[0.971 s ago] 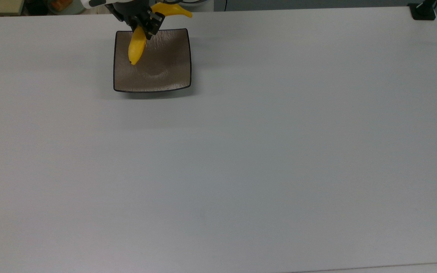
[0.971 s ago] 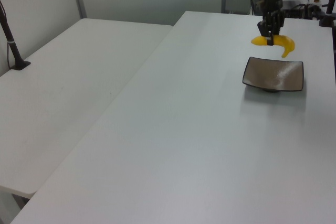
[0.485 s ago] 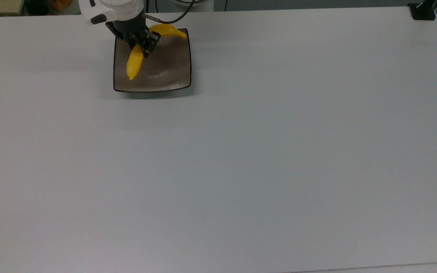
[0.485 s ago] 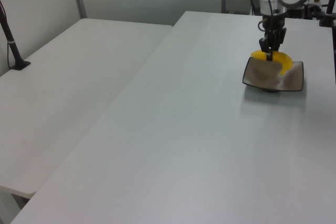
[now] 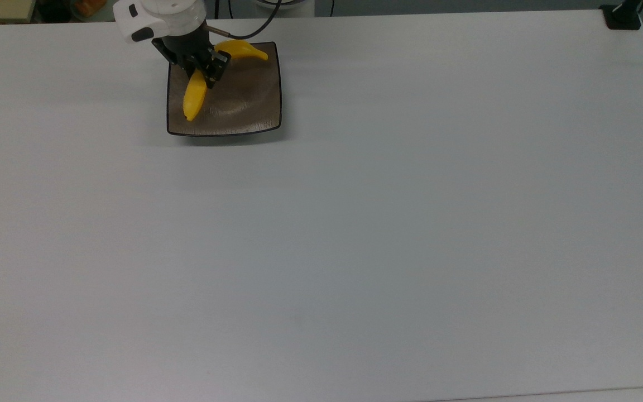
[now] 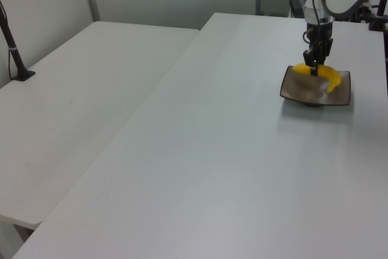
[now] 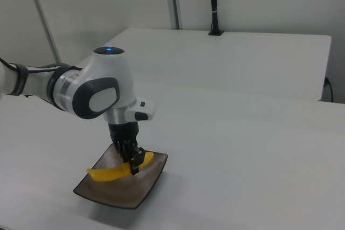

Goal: Bananas placed on a ceramic plate
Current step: 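Lower the banana into the brown plate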

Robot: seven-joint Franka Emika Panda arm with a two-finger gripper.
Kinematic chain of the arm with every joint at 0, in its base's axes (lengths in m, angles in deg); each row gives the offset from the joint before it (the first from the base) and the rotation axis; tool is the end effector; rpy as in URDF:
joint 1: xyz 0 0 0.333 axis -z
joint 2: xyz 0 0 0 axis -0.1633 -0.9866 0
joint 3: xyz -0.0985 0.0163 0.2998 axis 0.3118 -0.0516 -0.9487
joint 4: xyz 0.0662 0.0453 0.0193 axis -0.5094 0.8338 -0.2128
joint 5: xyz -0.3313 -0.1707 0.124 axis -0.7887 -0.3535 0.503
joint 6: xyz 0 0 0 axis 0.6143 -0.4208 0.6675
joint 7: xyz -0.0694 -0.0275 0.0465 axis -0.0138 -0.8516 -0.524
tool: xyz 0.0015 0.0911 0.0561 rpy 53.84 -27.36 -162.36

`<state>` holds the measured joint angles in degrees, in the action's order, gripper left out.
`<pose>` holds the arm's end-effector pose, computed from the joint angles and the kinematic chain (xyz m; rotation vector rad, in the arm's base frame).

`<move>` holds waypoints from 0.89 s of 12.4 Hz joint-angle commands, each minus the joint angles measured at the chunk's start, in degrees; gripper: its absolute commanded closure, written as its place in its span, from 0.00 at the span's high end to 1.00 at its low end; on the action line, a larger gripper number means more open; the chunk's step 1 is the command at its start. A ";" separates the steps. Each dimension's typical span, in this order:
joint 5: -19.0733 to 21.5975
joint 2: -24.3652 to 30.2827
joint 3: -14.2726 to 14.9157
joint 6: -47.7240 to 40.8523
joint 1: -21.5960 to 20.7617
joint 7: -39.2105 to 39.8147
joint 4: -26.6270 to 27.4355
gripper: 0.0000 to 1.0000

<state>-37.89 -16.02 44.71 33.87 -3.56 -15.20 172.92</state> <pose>0.5046 -0.0744 0.3842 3.0839 -0.4561 -0.1149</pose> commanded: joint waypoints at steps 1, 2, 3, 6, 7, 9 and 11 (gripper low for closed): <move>-0.71 0.50 0.24 2.21 0.13 1.04 2.25 0.00; -0.71 0.15 0.24 2.21 0.05 1.04 2.25 0.00; -0.71 0.06 0.24 2.21 0.13 1.04 2.16 0.00; -0.71 -0.12 0.24 2.21 0.05 1.04 2.16 0.04; -0.71 -0.38 0.24 2.21 0.05 1.04 2.08 0.05; -0.71 -0.73 0.24 2.13 0.05 1.04 1.99 0.26; -0.71 -0.64 0.24 1.95 0.05 1.04 1.99 0.44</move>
<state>-37.89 -17.24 44.71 34.15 -3.56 -15.18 173.72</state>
